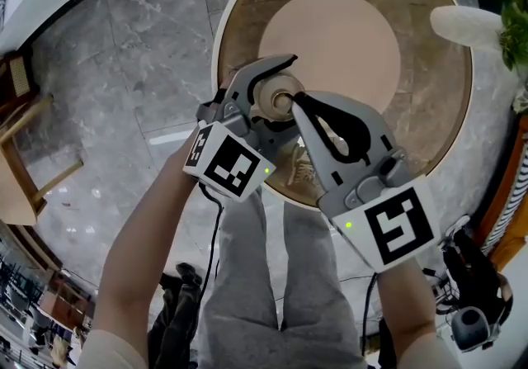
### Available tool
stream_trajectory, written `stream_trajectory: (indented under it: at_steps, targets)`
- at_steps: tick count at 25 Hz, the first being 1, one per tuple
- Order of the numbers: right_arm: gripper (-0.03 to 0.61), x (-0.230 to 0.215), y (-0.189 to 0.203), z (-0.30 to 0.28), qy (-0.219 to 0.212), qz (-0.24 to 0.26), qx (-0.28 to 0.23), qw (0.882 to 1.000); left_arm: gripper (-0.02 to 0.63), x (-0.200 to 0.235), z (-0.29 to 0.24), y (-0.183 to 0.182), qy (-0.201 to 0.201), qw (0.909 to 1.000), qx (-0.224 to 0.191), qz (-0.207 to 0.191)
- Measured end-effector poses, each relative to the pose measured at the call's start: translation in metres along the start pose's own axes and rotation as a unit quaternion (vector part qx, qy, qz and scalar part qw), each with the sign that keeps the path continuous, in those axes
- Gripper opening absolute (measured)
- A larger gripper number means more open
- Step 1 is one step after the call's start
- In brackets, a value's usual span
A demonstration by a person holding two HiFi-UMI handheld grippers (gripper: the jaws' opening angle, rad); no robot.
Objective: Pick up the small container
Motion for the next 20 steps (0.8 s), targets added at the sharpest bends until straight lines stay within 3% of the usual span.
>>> stream_trajectory:
  at_steps: [6, 10, 20]
  targets:
    - [0.011, -0.001, 0.004, -0.006, -0.025, 0.001, -0.005, 1.0, 0.334, 0.001, -0.002, -0.001, 0.022, 0.9995, 0.008, -0.02]
    - [0.122, 0.004, 0.009, -0.014, -0.034, 0.014, 0.004, 0.999, 0.334, 0.002, -0.002, -0.001, 0.033, 0.9991, 0.01, -0.026]
    - [0.156, 0.006, 0.028, -0.026, -0.023, 0.052, 0.005, 0.998, 0.334, 0.005, -0.002, -0.002, 0.067, 0.9972, 0.007, -0.032]
Point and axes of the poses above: the fingertips, and each gripper's own axes: z backward along the fingers, x to its left, y out of its underside, the point moved 9 cm from there along z, backward along the fingers, and after that the axes turned 2 degrees about y, right-handed, at the moved point
